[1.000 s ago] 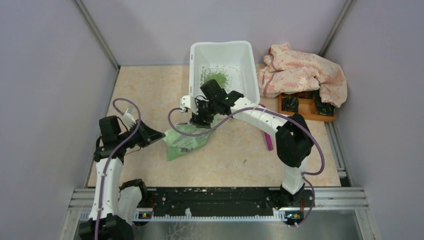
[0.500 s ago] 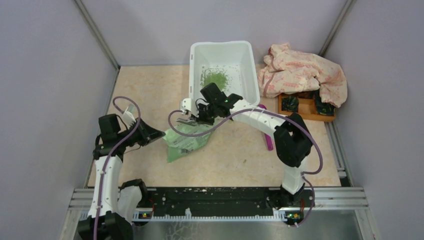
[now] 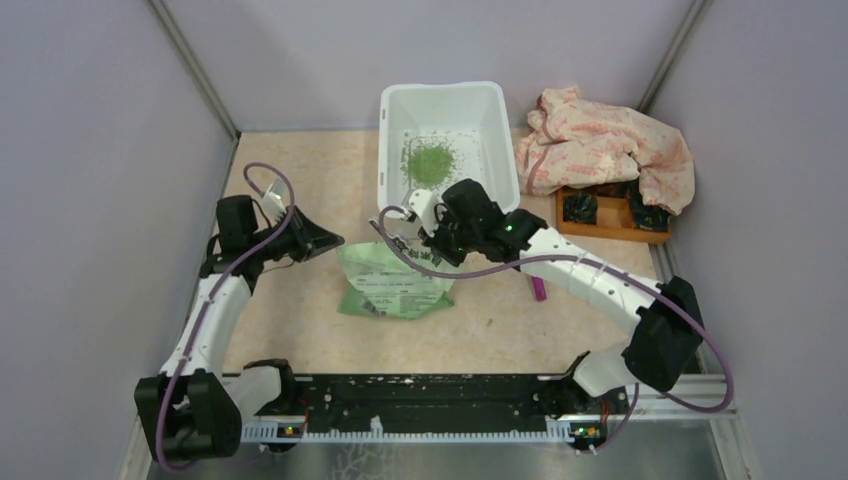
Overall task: Fill the litter box with clean litter
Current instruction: Adjust the clamp at the cat litter bag.
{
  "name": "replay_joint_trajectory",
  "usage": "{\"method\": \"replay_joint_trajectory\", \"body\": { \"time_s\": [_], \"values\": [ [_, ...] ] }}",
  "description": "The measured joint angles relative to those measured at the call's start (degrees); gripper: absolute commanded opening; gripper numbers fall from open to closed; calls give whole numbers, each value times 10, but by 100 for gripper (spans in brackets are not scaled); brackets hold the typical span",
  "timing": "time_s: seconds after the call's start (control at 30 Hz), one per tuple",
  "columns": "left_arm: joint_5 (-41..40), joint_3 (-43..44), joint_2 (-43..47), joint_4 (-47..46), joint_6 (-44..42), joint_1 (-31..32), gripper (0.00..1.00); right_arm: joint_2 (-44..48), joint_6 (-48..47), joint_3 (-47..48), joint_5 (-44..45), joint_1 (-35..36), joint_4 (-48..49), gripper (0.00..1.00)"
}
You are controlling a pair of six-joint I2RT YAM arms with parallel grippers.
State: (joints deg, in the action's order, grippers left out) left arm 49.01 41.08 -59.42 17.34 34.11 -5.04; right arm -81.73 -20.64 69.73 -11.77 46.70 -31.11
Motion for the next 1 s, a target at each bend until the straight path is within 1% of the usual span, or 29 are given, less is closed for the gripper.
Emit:
{"method": "replay_joint_trajectory", "body": {
  "time_s": [0.07, 0.17, 0.2, 0.27, 0.33, 0.5, 0.6, 0.67, 0.7, 0.8, 0.83, 0.87, 0.93, 1.0],
  "values": [
    [-21, 17, -12, -21, 9, 23, 17, 9, 37, -7, 23, 0, -4, 0],
    [-46, 31, -18, -47, 21, 58, 17, 40, 87, -39, 35, 3, -6, 0],
    [-53, 34, -20, -56, 23, 72, 17, 52, 99, -52, 35, 5, -7, 3],
    [-63, 35, -22, -64, 25, 90, 17, 76, 116, -72, 36, 8, -16, 25],
    [-71, 35, -23, -64, 25, 98, 17, 87, 126, -75, 31, 6, -24, 39],
    [-93, 33, -8, -58, 23, 98, 18, 72, 111, -31, -5, -9, -44, 64],
    [-103, 33, 7, -49, 19, 98, 19, 59, 89, 10, -13, -15, -38, 68],
    [-106, 33, 12, -45, 16, 98, 23, 57, 76, 23, -16, -16, -27, 69],
    [-107, 33, 14, -43, 15, 98, 30, 56, 67, 26, -19, -16, -19, 70],
    [-109, 33, 17, -38, 7, 98, 46, 51, 53, 26, -30, -19, 4, 71],
    [-109, 33, 17, -35, 6, 98, 50, 50, 52, 18, -32, -21, 22, 71],
    [-109, 32, 19, -33, 5, 98, 53, 50, 54, 8, -34, -24, 39, 71],
    [-109, 29, 25, -30, 4, 98, 59, 49, 60, -14, -41, -32, 72, 67],
    [-109, 26, 32, -27, 3, 98, 60, 38, 66, -29, -56, -42, 98, 66]
  ]
}}
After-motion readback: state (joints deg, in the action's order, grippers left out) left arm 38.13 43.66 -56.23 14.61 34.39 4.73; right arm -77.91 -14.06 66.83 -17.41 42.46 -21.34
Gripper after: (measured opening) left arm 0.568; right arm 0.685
